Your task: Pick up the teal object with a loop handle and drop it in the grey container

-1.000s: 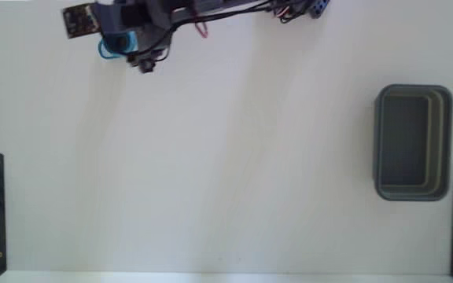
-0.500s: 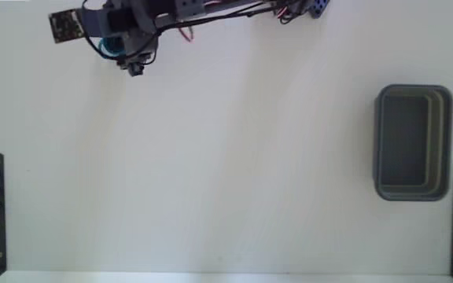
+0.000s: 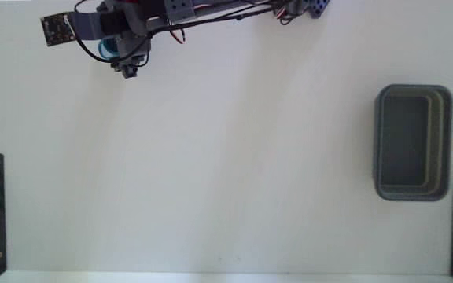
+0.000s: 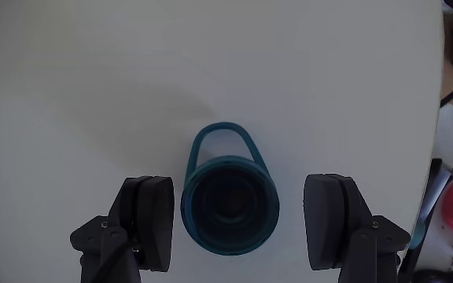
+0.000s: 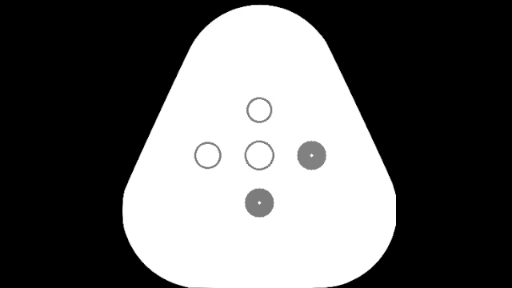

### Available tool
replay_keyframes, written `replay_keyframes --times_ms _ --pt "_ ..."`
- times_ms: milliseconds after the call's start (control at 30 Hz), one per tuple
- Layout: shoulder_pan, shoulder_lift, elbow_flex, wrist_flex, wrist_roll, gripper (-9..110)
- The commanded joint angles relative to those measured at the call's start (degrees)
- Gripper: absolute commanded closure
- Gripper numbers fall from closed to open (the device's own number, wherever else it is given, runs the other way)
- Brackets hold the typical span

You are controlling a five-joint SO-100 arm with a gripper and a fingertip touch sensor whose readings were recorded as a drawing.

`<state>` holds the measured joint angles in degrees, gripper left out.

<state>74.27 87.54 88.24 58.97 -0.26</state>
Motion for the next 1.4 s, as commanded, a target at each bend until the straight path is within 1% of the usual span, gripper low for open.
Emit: replay_keyframes --times_ms 0,300,1367 --pt "0.54 1.49 -3.18 -0.6 0.26 -9" --pt "0.54 1.66 -2.36 -1.26 0.26 -9" --pt "0.54 0.87 9.89 -14.29 0.26 -9"
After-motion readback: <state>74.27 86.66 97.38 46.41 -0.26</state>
